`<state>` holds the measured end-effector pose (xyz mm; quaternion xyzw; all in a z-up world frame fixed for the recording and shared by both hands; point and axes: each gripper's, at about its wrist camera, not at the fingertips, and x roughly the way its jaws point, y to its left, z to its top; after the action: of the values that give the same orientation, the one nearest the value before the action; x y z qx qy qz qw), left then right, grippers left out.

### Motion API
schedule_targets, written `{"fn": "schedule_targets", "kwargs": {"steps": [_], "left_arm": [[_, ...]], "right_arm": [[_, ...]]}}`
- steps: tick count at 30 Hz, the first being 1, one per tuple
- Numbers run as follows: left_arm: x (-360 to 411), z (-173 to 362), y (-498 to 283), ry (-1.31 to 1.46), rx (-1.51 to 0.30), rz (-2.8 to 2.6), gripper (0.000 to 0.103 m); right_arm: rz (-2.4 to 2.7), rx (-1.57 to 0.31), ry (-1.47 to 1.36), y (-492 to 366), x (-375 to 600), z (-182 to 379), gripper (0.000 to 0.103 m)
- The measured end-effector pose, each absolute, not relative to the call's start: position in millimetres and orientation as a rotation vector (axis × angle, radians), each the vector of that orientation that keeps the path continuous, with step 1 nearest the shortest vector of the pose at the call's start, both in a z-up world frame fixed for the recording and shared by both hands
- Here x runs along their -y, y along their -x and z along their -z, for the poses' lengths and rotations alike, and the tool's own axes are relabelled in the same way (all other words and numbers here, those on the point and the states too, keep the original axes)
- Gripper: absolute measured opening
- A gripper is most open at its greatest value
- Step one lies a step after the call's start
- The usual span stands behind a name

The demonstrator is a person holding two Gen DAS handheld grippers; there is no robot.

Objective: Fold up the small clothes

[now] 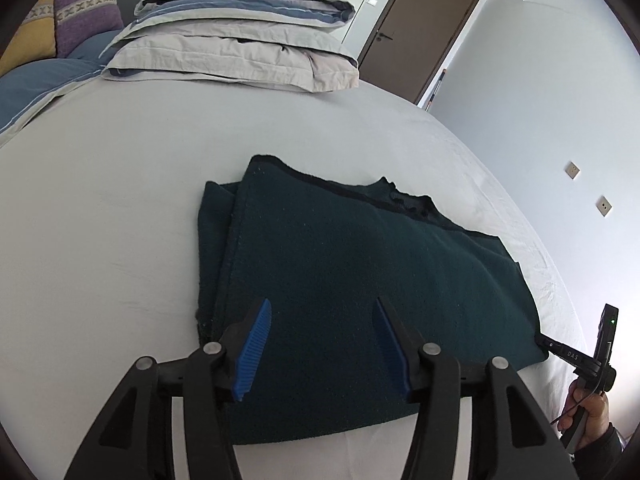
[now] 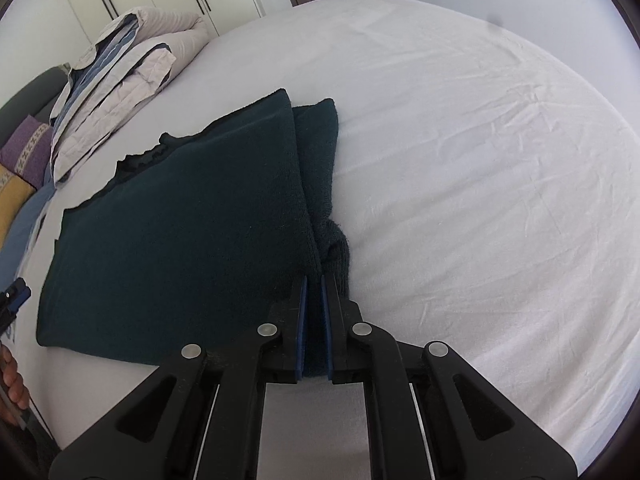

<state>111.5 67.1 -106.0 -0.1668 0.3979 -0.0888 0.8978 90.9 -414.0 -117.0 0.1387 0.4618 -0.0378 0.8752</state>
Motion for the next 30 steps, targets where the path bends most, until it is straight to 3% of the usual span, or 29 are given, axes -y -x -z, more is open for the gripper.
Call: {"fn": "schedule_targets", "kwargs": {"steps": [11,15,17,23,30], "left_arm": [[-62,114,-118,0.326,-0.845,0.188,0.056],[-55,104,-142,0.297,-0.821,0.197,0.056],[-45,97,-162,0.257,-0.801,0.201,0.056],[-18,93,-233,0.188,-0.804,0.177,0.056],[-50,151,-243,0.23,-0.843,0.118,0.056]], "right_arm": [[0.09,-0.972,-0.356,-83,424,107,0.009],[0.099,-0.854,-0.37,-85,414,68,0.026],[0.007,-0.802,-0.402,-100,398,51,0.047],[-0.312,-0.845,-0.503,-198,313,58,0.048],[-0.365,-1.005,-0.669,-279,273,140,0.045]]}}
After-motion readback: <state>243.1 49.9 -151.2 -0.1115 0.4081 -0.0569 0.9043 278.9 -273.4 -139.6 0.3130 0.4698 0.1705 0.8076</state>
